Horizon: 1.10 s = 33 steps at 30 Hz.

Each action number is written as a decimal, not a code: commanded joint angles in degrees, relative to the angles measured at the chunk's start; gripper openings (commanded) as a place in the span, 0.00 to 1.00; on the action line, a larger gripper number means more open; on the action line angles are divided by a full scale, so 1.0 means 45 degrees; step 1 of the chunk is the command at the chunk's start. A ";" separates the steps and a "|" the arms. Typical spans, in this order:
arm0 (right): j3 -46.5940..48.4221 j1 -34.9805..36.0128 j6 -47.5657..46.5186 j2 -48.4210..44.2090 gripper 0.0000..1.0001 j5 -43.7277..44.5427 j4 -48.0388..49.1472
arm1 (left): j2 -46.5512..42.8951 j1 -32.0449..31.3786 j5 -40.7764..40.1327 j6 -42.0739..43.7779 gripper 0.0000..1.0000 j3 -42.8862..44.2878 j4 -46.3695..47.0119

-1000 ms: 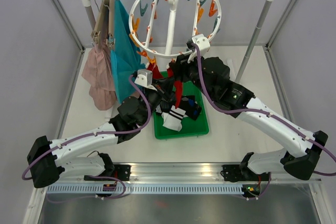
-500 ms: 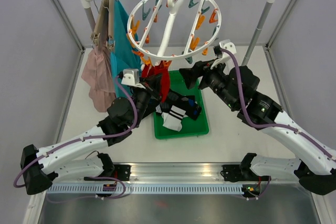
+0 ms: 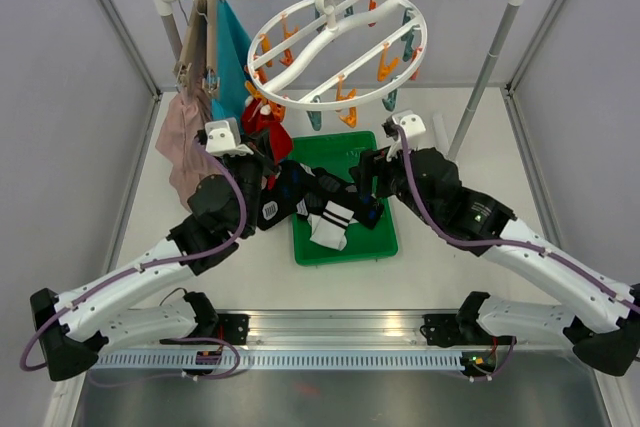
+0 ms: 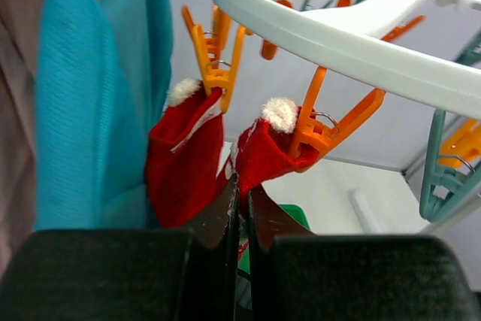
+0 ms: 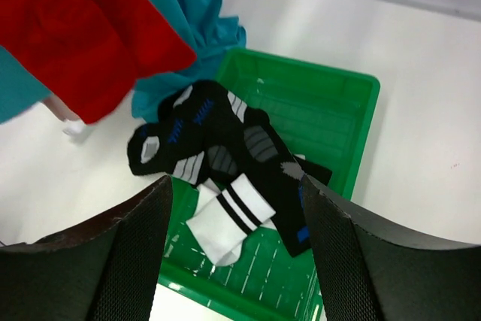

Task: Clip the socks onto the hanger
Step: Clamp the sock onto the hanger, then pick up the sock from the bin.

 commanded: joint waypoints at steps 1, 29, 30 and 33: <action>-0.0485 0.0034 0.0270 0.0516 0.74 0.0072 0.0235 | -0.0032 0.0571 -0.0654 0.0389 0.10 0.0765 -0.0867; -0.3943 -0.1079 0.3766 0.6082 0.63 -0.1510 0.4044 | -0.0597 0.1178 0.2354 -0.0412 0.45 0.1117 -0.2938; -0.3982 -0.1157 0.3882 0.6142 0.62 -0.1801 0.4315 | -0.0695 0.1197 0.2432 -0.0451 0.45 0.1098 -0.3036; -0.4158 -0.1353 0.4077 0.6357 0.60 -0.2077 0.4727 | -0.1202 0.1178 0.2569 -0.0490 0.46 0.0904 -0.3232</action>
